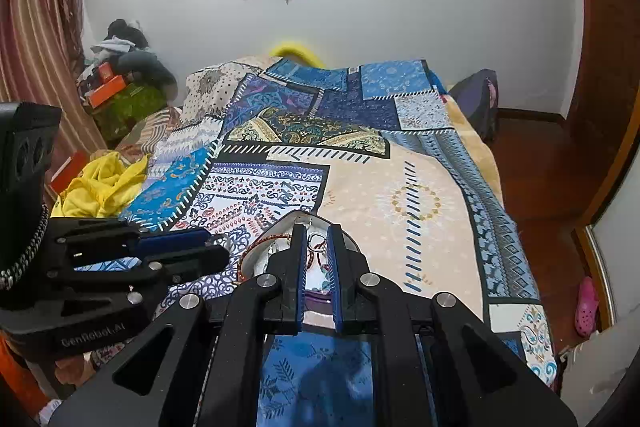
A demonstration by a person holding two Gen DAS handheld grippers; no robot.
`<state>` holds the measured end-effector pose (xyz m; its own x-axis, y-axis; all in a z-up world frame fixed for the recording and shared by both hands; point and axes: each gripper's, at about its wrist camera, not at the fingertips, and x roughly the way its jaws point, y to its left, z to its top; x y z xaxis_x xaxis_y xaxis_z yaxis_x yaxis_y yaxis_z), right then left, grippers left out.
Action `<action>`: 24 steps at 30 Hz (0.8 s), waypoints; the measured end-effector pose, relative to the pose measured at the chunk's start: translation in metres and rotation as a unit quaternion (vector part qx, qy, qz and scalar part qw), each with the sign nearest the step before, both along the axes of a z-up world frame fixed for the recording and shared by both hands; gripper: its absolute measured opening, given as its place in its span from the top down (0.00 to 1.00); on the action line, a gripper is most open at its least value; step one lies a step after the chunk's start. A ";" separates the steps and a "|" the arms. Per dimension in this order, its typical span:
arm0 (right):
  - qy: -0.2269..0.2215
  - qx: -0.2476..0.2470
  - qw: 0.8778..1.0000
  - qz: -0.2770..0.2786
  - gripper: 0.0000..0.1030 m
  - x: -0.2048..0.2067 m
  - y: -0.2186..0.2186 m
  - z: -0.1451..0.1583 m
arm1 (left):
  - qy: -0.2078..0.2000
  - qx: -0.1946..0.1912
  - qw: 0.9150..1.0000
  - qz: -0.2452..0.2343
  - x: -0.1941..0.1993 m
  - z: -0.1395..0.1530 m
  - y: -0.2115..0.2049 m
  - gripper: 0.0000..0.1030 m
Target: Organize jewelry
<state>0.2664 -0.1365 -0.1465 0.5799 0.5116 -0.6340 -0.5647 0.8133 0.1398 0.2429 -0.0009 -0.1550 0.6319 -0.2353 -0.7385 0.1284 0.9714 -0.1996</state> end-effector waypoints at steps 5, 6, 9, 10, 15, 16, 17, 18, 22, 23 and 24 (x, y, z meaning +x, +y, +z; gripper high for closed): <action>0.030 0.002 0.999 0.011 0.91 0.011 0.004 -0.012 | 0.010 -0.005 1.000 -0.009 0.009 -0.008 -0.002 0.80; 0.035 0.000 0.999 0.012 0.91 0.013 0.005 -0.014 | 0.012 -0.005 1.000 -0.011 0.010 -0.009 -0.002 0.80; 0.047 -0.009 0.999 0.019 0.91 0.018 0.008 -0.021 | 0.015 -0.002 1.000 -0.017 0.013 -0.013 -0.005 0.80; 0.051 -0.011 0.998 0.020 0.91 0.019 0.008 -0.023 | 0.017 -0.002 1.000 -0.018 0.014 -0.015 -0.005 0.80; 0.068 -0.010 0.997 0.025 0.91 0.025 0.008 -0.028 | 0.027 -0.010 0.999 -0.021 0.019 -0.021 -0.004 0.80; 0.071 -0.009 0.997 0.024 0.91 0.026 0.007 -0.028 | 0.029 -0.012 0.999 -0.022 0.019 -0.022 -0.004 0.80; 0.075 -0.009 0.997 0.025 0.91 0.027 0.007 -0.028 | 0.030 -0.014 0.999 -0.023 0.020 -0.022 -0.004 0.80; 0.078 -0.009 0.997 0.026 0.91 0.028 0.007 -0.028 | 0.030 -0.015 0.999 -0.024 0.020 -0.022 -0.004 0.80; 0.089 -0.007 0.996 0.021 0.90 0.032 0.005 -0.029 | 0.027 -0.013 0.999 -0.024 0.018 -0.022 -0.005 0.80; 0.091 -0.006 0.996 0.019 0.89 0.032 0.005 -0.028 | 0.026 -0.012 0.999 -0.023 0.017 -0.021 -0.004 0.80; 0.091 -0.004 0.996 0.017 0.86 0.032 0.004 -0.028 | 0.025 -0.011 0.999 -0.023 0.017 -0.020 -0.004 0.80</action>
<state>0.2985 -0.1327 -0.1742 0.4377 0.5232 -0.7312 -0.5575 0.7960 0.2359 0.2595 -0.0048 -0.1750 0.5830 -0.2796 -0.7629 0.1613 0.9601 -0.2286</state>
